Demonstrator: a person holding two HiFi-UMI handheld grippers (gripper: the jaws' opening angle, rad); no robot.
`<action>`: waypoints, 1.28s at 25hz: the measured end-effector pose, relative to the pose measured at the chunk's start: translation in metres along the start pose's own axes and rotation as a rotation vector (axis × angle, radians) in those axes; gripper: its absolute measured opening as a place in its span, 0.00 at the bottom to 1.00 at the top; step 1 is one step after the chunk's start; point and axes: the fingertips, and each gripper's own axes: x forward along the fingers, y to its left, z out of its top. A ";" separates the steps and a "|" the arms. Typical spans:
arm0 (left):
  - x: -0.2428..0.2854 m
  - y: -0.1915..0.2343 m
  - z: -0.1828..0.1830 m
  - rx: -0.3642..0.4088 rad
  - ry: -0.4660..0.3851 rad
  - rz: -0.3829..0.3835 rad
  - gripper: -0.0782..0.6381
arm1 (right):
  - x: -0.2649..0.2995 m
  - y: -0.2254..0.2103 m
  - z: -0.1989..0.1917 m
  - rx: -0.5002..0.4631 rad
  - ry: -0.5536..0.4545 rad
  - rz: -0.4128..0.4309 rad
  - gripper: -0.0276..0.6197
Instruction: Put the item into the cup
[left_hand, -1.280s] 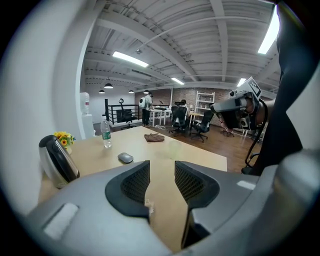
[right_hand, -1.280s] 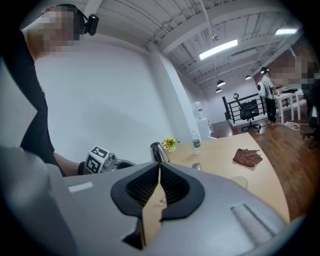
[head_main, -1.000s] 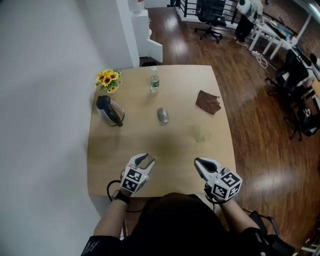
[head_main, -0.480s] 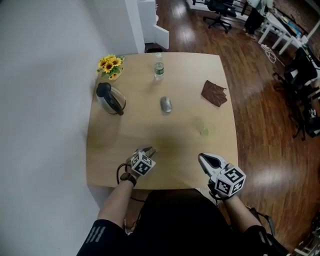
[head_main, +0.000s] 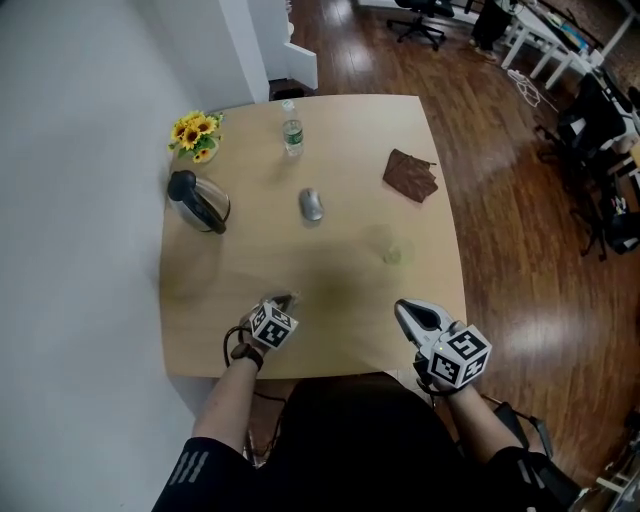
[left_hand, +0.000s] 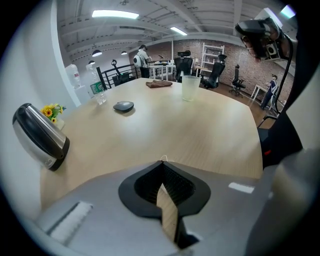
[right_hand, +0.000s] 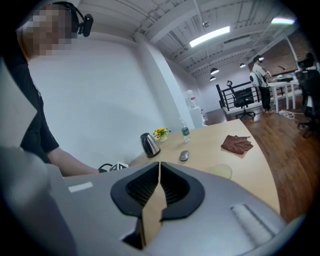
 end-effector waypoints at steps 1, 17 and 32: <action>-0.002 0.001 0.005 0.002 -0.012 0.008 0.10 | -0.002 -0.003 0.001 0.001 -0.005 -0.003 0.07; -0.021 -0.024 0.250 0.107 -0.386 -0.005 0.10 | -0.053 -0.053 -0.005 0.071 -0.073 -0.077 0.07; 0.069 -0.118 0.305 0.269 -0.269 -0.163 0.10 | -0.104 -0.098 -0.031 0.159 -0.094 -0.178 0.07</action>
